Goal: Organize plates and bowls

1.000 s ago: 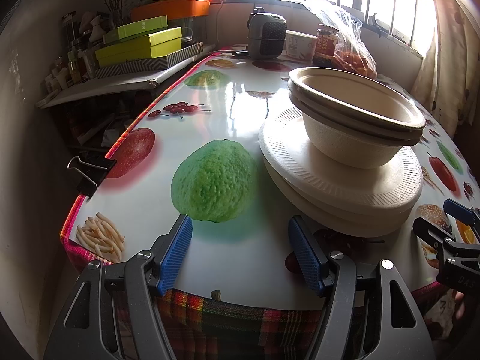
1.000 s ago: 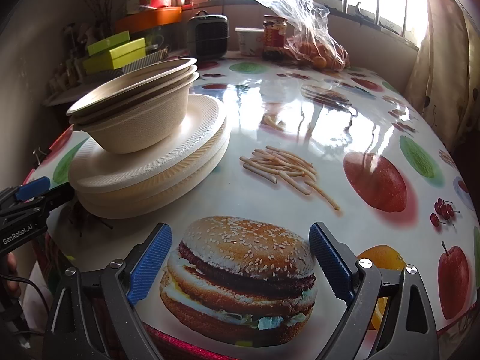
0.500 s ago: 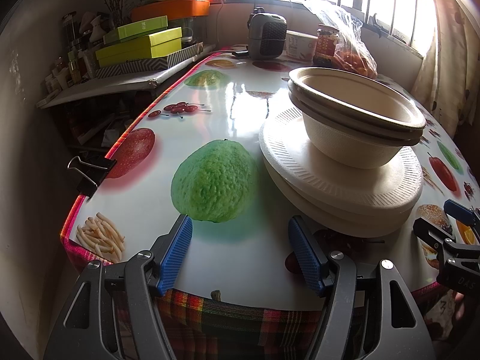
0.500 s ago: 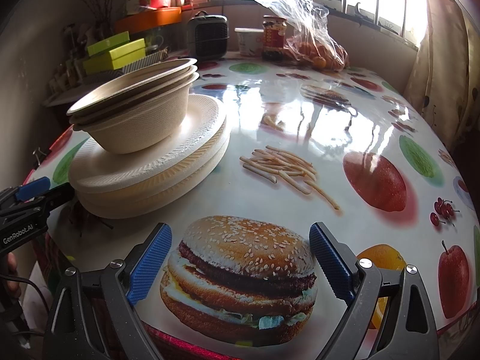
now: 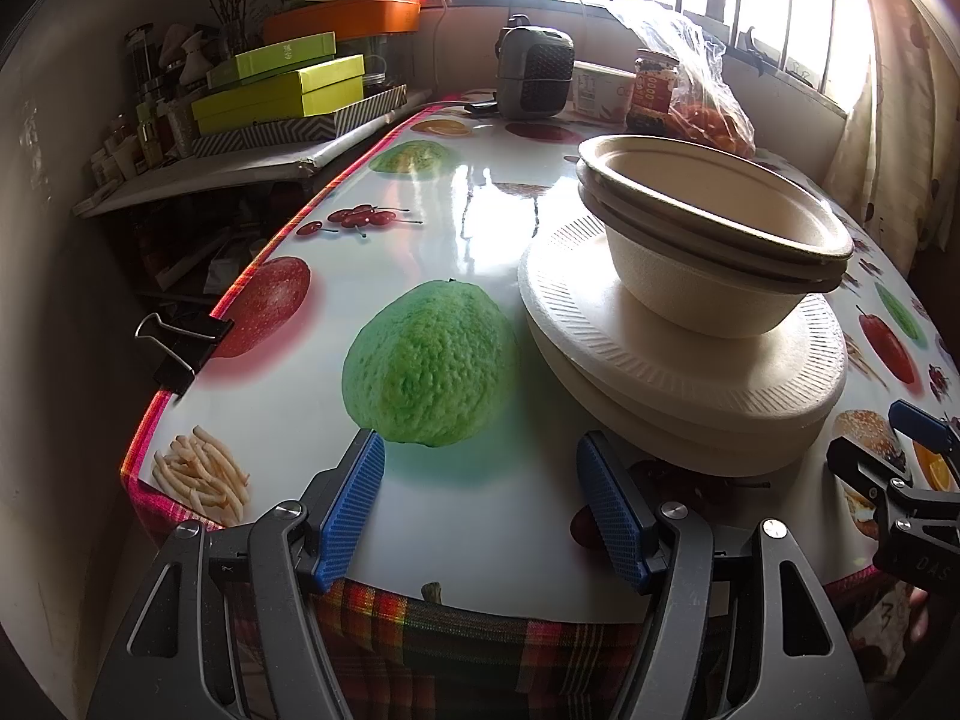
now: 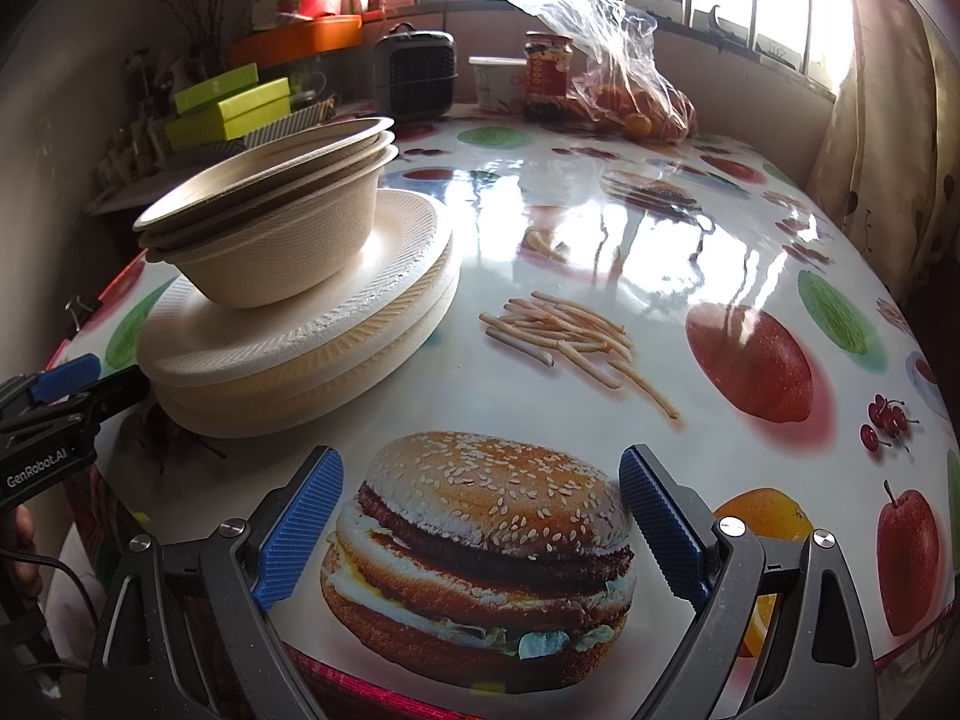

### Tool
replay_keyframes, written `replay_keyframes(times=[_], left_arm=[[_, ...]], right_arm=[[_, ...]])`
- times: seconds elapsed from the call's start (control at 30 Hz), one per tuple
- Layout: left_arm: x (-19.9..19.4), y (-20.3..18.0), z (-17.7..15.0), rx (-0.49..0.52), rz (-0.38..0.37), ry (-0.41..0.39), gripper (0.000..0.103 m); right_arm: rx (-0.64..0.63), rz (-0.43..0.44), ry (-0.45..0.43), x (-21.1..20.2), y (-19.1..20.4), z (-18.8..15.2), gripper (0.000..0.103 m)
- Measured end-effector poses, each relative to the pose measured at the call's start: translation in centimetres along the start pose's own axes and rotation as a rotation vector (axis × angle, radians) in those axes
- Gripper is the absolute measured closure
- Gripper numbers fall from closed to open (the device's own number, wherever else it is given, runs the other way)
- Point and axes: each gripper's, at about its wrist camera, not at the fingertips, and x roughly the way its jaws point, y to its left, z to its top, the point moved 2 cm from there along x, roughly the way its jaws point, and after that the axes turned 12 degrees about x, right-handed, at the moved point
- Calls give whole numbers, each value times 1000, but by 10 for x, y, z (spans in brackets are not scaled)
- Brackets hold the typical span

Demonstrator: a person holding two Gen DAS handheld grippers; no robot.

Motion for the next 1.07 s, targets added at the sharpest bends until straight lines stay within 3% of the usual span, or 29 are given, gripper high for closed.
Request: replay_keyframes(times=[1.07], left_arm=[[0, 0, 1, 1, 1, -1, 35]], right_arm=[[-2, 2, 1, 0, 1, -1, 3]])
